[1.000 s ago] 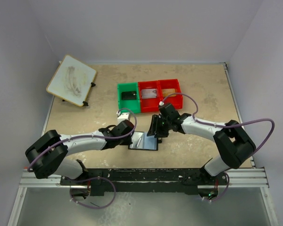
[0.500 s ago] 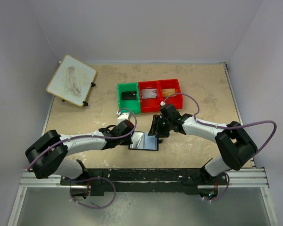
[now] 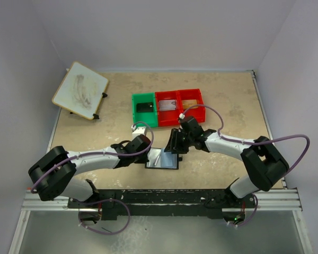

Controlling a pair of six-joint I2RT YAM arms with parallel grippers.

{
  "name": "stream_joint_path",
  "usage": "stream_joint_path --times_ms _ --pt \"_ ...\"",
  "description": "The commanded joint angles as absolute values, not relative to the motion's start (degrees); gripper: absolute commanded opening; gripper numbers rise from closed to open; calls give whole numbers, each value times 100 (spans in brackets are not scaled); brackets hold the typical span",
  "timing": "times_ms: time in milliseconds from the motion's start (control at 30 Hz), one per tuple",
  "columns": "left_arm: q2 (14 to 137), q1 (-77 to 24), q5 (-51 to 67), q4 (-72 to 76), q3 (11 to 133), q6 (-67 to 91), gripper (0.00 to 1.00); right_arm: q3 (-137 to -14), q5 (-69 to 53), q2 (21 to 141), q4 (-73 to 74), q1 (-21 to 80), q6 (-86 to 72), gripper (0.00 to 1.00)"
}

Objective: Take the credit cards out of the card holder

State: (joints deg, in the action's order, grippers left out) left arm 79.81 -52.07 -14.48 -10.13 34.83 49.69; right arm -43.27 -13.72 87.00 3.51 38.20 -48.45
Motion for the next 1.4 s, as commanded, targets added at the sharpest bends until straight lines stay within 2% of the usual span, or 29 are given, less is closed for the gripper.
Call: stream_joint_path --times_ms 0,433,667,833,933,1133,1200,1367 --pt "7962 -5185 -1286 -916 3605 4834 4 -4194 -1947 8565 -453 3824 -4966 48" --pt "8005 -5186 -1255 -891 3621 4825 3 -4144 -2478 8673 -1045 3825 -5067 48" --pt "8009 -5186 -1248 -889 3679 4817 3 -4672 -3115 9498 -1762 3877 -4954 47" --pt "7888 -5181 -1369 -994 3643 4853 4 -4824 -2903 9845 -1370 3877 -4827 46" --pt "7698 -5181 -1523 -1083 3602 4921 10 -4854 -2854 9940 -1304 3879 -4747 46" --pt "7084 -5179 -1735 -1143 3598 4978 39 -4875 -2911 10020 -1281 3876 -4724 50" --pt "6980 -5185 -1722 -1122 3625 4934 45 -4864 -3005 10012 -1334 3879 -4788 51" --pt "7085 -5185 -1545 -1054 3622 4862 46 -4721 -3476 9898 -1994 3868 -5193 52"
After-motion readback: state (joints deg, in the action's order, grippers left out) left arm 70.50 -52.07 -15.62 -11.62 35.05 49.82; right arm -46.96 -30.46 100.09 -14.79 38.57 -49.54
